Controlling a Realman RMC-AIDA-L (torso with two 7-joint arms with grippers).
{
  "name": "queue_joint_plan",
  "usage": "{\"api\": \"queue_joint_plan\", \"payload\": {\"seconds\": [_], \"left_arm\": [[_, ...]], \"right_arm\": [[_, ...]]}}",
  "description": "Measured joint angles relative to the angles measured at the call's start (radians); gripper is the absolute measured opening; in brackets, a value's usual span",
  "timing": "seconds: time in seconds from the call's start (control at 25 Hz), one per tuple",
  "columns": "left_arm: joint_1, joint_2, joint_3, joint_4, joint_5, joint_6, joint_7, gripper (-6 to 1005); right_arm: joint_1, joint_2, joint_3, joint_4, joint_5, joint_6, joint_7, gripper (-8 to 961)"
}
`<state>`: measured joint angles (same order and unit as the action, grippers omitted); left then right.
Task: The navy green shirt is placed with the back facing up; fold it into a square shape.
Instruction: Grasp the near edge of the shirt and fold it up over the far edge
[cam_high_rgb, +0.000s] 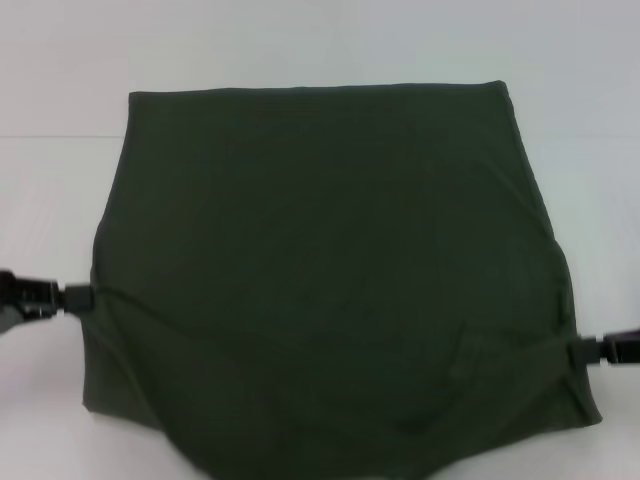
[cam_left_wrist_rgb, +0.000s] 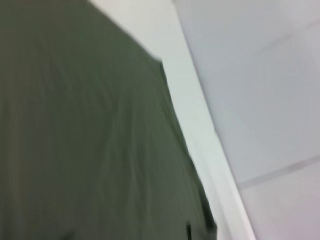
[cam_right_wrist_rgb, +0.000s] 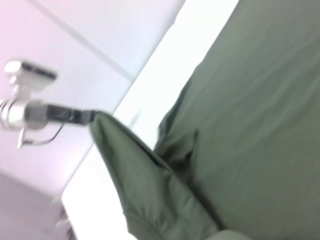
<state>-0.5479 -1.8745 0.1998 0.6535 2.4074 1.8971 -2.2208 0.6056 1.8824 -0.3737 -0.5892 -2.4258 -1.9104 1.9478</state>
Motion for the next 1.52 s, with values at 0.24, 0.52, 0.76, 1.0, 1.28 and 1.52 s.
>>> {"api": "queue_joint_plan", "payload": {"seconds": [0.24, 0.52, 0.76, 1.0, 1.28, 1.52], "left_arm": [[0.01, -0.013, -0.006, -0.045, -0.128, -0.139, 0.0, 26], [0.011, -0.047, -0.011, -0.063, -0.216, -0.275, -0.003, 25], [0.001, -0.081, -0.01, -0.063, -0.245, -0.381, 0.003, 26], [-0.019, -0.109, 0.0, -0.065, -0.261, -0.46, 0.021, 26], [-0.045, -0.127, 0.002, -0.065, -0.304, -0.542, 0.063, 27], [-0.067, -0.142, 0.003, -0.065, -0.345, -0.6, 0.115, 27]], "right_arm": [[-0.008, 0.014, 0.029, 0.006, 0.049, 0.124, -0.002, 66], [-0.043, 0.037, 0.035, 0.007, 0.163, 0.264, -0.01, 67], [-0.065, 0.069, 0.036, 0.01, 0.258, 0.394, -0.031, 68], [-0.04, 0.092, 0.029, 0.041, 0.282, 0.495, -0.074, 69], [-0.016, 0.112, 0.028, 0.046, 0.334, 0.583, -0.116, 69], [0.004, 0.13, 0.027, 0.048, 0.336, 0.618, -0.144, 70]]}}
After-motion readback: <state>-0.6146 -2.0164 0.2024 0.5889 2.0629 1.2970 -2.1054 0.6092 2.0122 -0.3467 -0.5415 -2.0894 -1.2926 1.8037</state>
